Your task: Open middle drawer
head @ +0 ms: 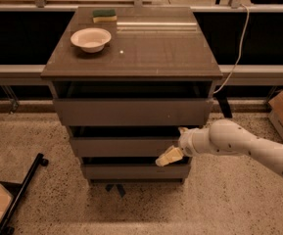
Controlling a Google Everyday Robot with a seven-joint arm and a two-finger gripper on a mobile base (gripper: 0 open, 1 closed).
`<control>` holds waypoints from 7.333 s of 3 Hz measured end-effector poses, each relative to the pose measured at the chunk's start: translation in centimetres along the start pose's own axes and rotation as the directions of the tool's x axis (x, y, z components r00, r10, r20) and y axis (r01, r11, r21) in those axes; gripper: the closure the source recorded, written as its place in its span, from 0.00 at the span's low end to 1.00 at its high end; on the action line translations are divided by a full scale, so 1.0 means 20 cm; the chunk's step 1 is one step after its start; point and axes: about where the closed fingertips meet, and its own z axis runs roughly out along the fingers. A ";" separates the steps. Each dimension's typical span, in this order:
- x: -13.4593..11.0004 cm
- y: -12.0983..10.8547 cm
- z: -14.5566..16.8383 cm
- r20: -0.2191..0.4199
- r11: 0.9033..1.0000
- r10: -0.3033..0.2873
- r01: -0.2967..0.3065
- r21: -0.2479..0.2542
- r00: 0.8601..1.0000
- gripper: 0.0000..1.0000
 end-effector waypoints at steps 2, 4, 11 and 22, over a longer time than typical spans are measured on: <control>0.02 -0.01 0.07 0.049 0.999 0.051 -0.051 -0.001 0.998 0.00; 0.14 -0.13 0.31 0.115 0.989 0.149 -0.147 -0.026 0.982 0.00; 0.11 -0.30 0.64 0.158 0.980 0.176 -0.158 -0.120 0.972 1.00; 0.31 -0.18 0.51 -0.028 0.971 0.230 -0.231 -0.066 0.973 0.19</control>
Offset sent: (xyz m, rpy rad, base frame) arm 0.0160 0.0075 -0.0476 0.1582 0.0211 -0.0899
